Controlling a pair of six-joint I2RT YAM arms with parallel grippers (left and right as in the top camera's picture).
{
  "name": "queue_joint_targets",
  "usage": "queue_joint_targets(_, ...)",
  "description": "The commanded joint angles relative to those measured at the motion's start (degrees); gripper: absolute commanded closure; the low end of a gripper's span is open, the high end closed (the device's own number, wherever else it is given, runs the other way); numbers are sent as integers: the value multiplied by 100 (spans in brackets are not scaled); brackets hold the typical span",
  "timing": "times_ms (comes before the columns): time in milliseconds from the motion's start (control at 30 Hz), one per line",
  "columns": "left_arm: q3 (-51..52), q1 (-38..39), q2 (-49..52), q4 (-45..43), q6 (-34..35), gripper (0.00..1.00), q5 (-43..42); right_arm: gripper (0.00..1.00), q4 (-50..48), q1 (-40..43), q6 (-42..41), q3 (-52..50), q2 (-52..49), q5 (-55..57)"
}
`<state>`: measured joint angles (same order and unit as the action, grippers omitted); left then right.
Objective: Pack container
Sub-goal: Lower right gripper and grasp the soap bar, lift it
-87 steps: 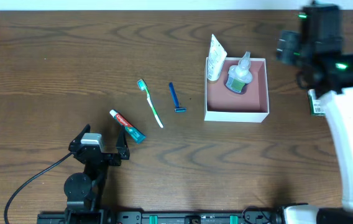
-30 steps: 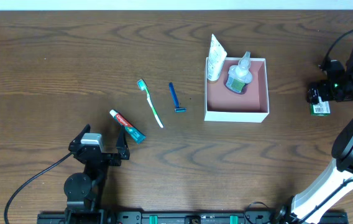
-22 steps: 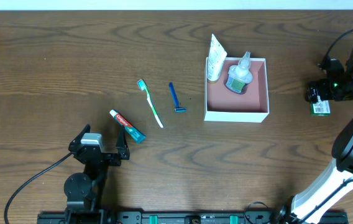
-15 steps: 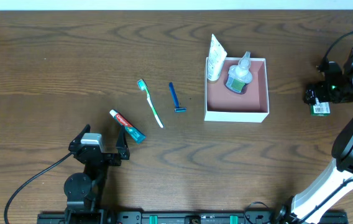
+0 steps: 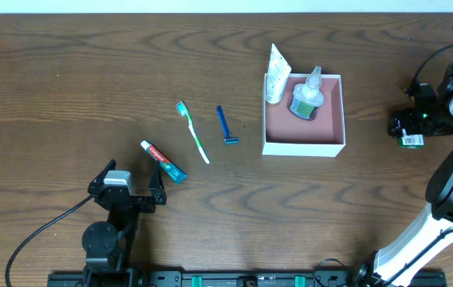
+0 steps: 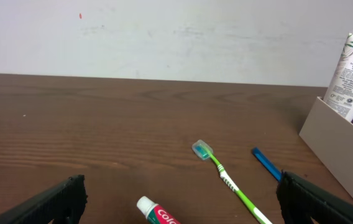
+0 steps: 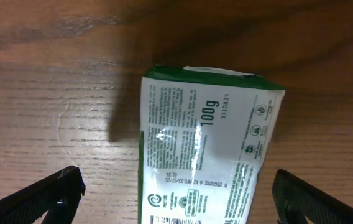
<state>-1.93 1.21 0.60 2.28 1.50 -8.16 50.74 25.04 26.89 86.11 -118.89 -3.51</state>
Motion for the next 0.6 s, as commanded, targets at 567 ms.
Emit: queue_joint_targets(567, 170, -28, -26, 87, 24, 2, 22, 3, -162, 13, -160, -149, -39, 214)
